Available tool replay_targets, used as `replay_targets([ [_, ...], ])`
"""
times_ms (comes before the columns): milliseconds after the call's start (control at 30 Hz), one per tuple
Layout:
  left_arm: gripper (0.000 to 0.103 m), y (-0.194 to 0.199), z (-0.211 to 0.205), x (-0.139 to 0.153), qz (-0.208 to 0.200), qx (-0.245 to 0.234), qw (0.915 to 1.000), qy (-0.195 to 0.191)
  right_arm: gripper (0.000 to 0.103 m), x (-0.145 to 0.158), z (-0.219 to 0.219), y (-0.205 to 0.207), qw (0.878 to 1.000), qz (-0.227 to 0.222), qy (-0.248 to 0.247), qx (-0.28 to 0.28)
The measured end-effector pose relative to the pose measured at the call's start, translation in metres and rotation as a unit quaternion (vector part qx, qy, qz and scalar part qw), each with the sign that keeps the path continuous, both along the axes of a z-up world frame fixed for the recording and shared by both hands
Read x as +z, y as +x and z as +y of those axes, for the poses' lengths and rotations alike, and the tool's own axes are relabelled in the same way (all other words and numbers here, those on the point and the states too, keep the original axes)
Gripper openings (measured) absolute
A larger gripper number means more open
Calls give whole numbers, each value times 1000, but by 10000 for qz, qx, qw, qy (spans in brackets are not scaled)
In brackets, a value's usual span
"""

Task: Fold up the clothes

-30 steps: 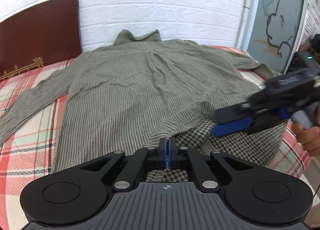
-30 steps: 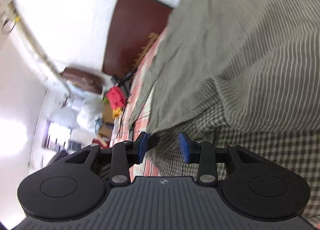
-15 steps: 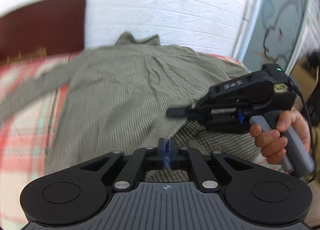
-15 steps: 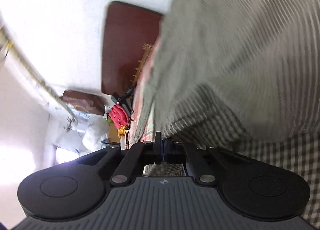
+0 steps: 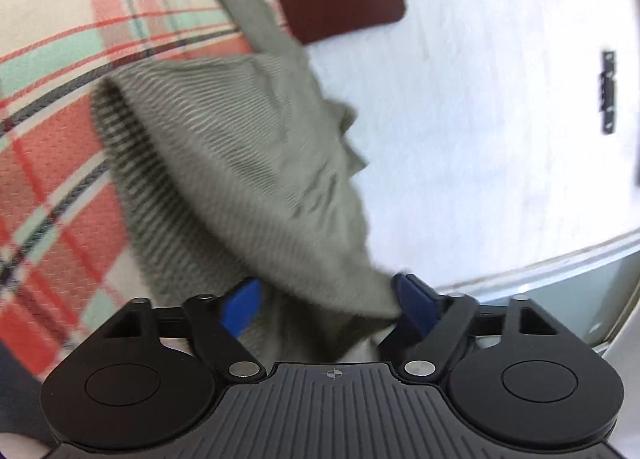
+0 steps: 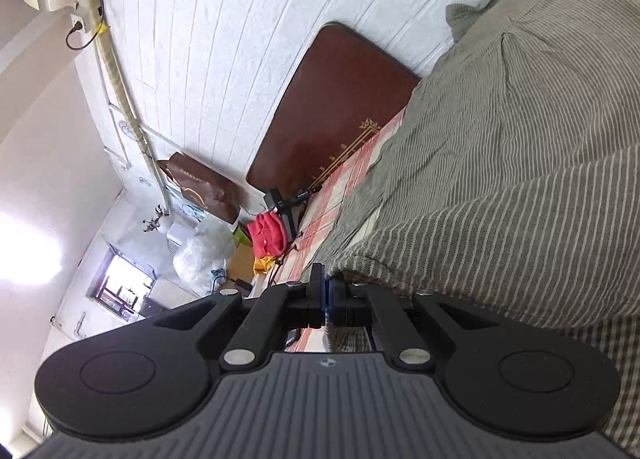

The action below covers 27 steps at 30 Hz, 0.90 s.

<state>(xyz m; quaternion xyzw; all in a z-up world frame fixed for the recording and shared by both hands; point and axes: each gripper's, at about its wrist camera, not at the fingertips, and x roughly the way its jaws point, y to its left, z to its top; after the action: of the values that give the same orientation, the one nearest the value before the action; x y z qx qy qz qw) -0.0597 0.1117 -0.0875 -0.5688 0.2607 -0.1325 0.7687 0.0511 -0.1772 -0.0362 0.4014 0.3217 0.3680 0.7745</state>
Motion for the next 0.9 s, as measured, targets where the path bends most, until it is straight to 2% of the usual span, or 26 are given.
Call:
replay_targets([
  [100,89,2,-10,3,-69,30,10000,8,2,-1,-2,-13,10000,5,67,-52],
  [200,91,7,-18,-6,49,15,9997,-234,2,-3,-2,-22,9998,57,197,-72],
  [333,88,10,-23,-14,247,105,9995,-178,2,-2,-2,-39,9999,5,153,-15],
  [367,85,11,-23,-13,234,118,9996,-78,2,-2,-3,-44,10000,1,95,23],
  [400,70,12,-23,-9,188,61,9998,74,2,-2,-3,-48,10000,-2,37,62],
  [433,43,13,-22,-5,140,-3,9996,230,2,-3,-4,-54,9999,-7,-80,92],
  [500,18,14,-22,3,44,-130,9984,541,4,-4,-9,-66,9995,-57,-297,108],
  [567,7,8,-20,6,63,-178,9975,675,6,-11,-15,-75,9993,22,-338,129],
  [600,4,5,-19,7,67,-202,9973,699,9,-14,-19,-80,9992,62,-356,140],
  [667,4,-1,-20,11,111,-150,9967,795,24,-25,-29,-87,9991,265,-337,51],
  [700,4,-2,-19,13,107,-135,9964,830,27,-31,-35,-91,9989,369,-298,-37],
  [767,4,-3,-18,16,100,-143,9965,815,43,-45,-48,-97,9971,717,-60,-240],
  [900,5,-1,-16,23,62,-206,9968,766,43,-73,-72,-109,9863,1352,600,-735],
])
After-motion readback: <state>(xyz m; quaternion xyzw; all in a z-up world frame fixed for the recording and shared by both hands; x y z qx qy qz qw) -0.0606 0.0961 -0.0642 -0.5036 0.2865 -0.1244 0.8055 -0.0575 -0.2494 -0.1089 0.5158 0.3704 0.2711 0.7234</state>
